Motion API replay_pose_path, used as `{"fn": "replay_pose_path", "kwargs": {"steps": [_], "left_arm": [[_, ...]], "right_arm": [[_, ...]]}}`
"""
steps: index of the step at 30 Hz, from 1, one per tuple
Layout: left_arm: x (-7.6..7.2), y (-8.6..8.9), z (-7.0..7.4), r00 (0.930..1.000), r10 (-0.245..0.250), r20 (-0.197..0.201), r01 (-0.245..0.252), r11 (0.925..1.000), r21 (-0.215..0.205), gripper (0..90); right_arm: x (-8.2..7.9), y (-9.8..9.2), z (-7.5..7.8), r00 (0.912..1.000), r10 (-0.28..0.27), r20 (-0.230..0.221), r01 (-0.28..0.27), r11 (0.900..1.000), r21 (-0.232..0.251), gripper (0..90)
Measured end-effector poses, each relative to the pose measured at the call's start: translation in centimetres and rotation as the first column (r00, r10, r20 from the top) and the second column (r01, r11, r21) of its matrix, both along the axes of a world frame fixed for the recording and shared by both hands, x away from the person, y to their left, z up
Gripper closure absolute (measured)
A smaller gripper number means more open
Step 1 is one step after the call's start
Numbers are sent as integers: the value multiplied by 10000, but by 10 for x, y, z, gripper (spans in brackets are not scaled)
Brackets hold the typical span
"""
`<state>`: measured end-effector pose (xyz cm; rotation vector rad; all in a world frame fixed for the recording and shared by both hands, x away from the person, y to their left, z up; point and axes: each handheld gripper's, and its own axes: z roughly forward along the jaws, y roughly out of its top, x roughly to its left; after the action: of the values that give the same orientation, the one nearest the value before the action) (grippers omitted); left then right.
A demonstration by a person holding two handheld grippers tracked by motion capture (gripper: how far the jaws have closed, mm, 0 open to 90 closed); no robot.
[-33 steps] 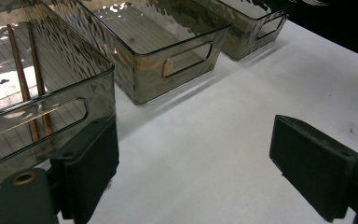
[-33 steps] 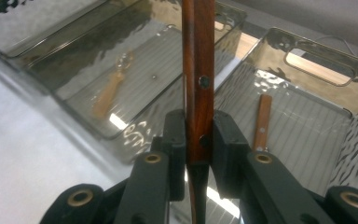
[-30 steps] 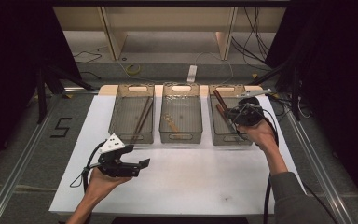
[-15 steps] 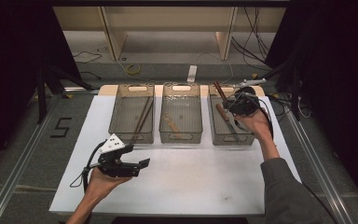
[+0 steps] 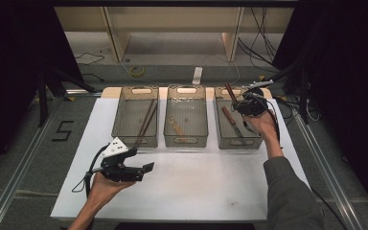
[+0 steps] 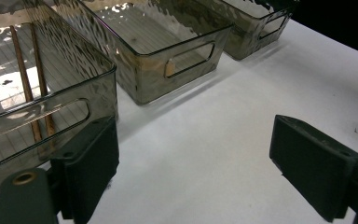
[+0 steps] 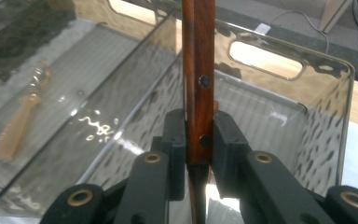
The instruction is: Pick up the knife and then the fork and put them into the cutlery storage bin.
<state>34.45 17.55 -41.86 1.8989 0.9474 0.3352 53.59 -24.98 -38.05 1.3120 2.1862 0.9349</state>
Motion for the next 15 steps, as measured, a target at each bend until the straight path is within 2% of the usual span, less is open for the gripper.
{"fn": "replay_pose_path", "kwargs": {"steps": [8,12,15], "left_arm": [[-1,-1,0,10000,-22,16,22,10000,22,150],[-1,0,0,10000,-33,14,33,10000,37,150],[-1,0,0,10000,-33,5,33,10000,45,150]], "right_arm": [[7,2,-9,9997,-172,-190,168,9997,-169,776],[10,4,-15,9985,-309,-446,299,9993,-214,766],[10,4,-16,9974,-388,-613,383,9992,-96,649]]}}
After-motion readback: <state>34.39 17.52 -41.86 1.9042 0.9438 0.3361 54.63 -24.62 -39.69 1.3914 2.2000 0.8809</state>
